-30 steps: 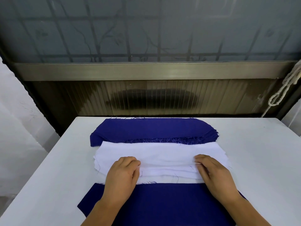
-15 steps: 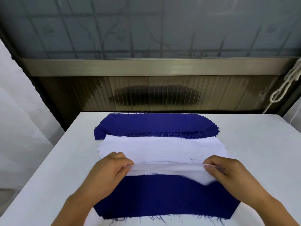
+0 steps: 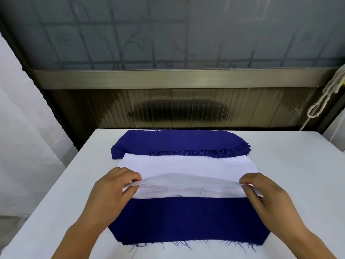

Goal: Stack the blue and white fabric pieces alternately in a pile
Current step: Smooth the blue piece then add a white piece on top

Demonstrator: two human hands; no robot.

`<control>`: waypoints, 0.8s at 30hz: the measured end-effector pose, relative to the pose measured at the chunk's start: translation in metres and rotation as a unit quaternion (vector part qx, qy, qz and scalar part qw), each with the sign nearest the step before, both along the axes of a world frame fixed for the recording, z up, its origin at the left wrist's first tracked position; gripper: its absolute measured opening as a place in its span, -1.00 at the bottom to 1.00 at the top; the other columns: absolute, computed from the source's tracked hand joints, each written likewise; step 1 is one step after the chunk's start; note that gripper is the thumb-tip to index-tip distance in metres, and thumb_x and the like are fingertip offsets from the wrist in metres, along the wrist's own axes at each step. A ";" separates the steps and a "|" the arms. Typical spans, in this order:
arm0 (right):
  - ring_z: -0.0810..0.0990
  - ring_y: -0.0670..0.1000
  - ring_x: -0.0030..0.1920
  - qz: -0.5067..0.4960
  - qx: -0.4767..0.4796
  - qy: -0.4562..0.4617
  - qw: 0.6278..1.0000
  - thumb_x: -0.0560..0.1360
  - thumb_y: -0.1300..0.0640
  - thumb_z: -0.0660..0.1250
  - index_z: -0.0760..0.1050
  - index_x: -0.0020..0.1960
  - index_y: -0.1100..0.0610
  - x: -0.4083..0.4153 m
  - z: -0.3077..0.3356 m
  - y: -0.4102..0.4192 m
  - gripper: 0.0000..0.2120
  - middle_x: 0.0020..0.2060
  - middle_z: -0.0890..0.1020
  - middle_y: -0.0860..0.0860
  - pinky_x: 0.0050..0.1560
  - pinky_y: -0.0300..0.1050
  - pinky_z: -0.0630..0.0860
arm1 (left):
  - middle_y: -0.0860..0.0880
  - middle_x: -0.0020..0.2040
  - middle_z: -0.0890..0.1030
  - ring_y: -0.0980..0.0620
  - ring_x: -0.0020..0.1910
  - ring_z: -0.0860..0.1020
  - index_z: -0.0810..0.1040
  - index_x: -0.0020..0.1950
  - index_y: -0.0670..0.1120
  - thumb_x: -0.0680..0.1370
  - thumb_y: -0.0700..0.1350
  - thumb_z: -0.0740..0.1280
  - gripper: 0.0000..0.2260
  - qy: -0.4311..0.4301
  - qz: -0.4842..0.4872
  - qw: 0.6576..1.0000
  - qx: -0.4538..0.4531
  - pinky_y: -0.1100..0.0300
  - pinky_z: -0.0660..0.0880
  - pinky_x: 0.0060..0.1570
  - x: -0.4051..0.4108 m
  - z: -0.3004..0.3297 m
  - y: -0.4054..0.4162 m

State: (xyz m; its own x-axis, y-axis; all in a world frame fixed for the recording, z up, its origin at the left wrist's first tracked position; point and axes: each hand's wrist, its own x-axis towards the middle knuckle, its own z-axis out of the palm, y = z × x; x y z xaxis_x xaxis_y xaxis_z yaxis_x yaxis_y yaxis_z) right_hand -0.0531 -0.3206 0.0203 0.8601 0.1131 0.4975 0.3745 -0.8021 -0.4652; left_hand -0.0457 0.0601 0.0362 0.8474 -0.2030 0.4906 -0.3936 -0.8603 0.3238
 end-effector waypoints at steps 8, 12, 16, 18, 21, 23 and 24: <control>0.55 -0.10 0.04 0.114 -0.114 -0.111 0.981 0.63 0.07 0.04 0.71 -0.12 0.12 -0.016 -0.065 -0.021 -0.54 -0.05 0.68 -0.04 0.12 -0.26 0.43 | 0.08 -0.07 0.64 0.14 -0.04 0.50 0.69 -0.19 -0.03 0.34 -0.19 0.21 -0.74 -0.022 -0.144 0.986 0.085 0.28 0.41 -0.02 -0.036 -0.064 0.005; 0.55 -0.15 0.03 0.110 -0.108 -0.091 0.984 0.65 0.01 0.00 0.70 -0.11 0.08 -0.015 -0.071 -0.021 -0.50 -0.05 0.68 -0.09 0.14 -0.36 0.39 | 0.11 -0.08 0.67 0.23 -0.01 0.49 0.72 -0.18 -0.03 0.34 -0.12 0.21 -0.72 0.007 -0.129 0.991 0.046 0.34 0.44 0.00 -0.041 -0.074 0.000; 0.57 -0.14 0.00 0.110 -0.102 -0.093 0.984 0.64 0.00 0.03 0.70 -0.11 0.08 -0.016 -0.073 -0.021 -0.52 -0.06 0.68 -0.09 0.01 -0.23 0.48 | 0.11 -0.04 0.68 0.24 0.00 0.53 0.73 -0.16 -0.03 0.37 -0.10 0.21 -0.72 0.021 -0.119 0.992 0.033 0.35 0.48 -0.03 -0.040 -0.073 -0.002; 0.59 -0.13 -0.02 0.117 -0.101 -0.103 0.983 0.63 0.01 0.03 0.70 -0.12 0.09 -0.016 -0.074 -0.022 -0.53 -0.07 0.68 -0.10 -0.02 -0.21 0.50 | 0.11 -0.02 0.68 0.23 -0.01 0.56 0.73 -0.16 -0.02 0.38 -0.09 0.21 -0.72 0.027 -0.119 0.992 0.028 0.35 0.50 -0.04 -0.039 -0.074 -0.002; 0.57 -0.16 -0.01 0.121 -0.107 -0.125 0.979 0.62 0.07 0.05 0.71 -0.16 0.11 -0.016 -0.072 -0.020 -0.54 -0.09 0.68 -0.10 0.00 -0.23 0.49 | 0.10 0.02 0.67 0.24 0.06 0.53 0.73 -0.14 -0.02 0.38 -0.09 0.21 -0.72 0.038 -0.117 0.992 0.021 0.43 0.44 0.08 -0.039 -0.077 -0.001; 0.56 -0.15 0.00 0.124 -0.111 -0.137 0.977 0.62 0.09 0.05 0.70 -0.18 0.12 -0.017 -0.071 -0.020 -0.54 -0.10 0.69 -0.09 0.01 -0.24 0.48 | 0.12 0.07 0.65 0.24 0.12 0.51 0.73 -0.10 -0.02 0.37 -0.11 0.21 -0.70 0.040 -0.116 0.992 0.016 0.43 0.34 0.23 -0.038 -0.079 0.000; 0.56 -0.14 0.00 0.127 -0.111 -0.138 0.976 0.61 0.09 0.05 0.70 -0.18 0.12 -0.018 -0.071 -0.020 -0.53 -0.10 0.69 -0.08 0.01 -0.23 0.48 | 0.14 0.10 0.63 0.24 0.15 0.50 0.72 -0.08 -0.02 0.36 -0.12 0.20 -0.68 0.041 -0.114 0.993 0.014 0.41 0.31 0.28 -0.037 -0.080 0.001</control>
State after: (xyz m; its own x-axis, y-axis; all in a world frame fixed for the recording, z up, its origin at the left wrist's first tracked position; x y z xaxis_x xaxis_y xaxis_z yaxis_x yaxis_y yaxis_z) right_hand -0.0708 -0.3406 -0.0509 0.6262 0.4368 0.6458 0.6616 -0.7359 -0.1437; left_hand -0.0828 0.0608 -0.0435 0.8150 -0.4063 0.4131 -0.5519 -0.7613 0.3402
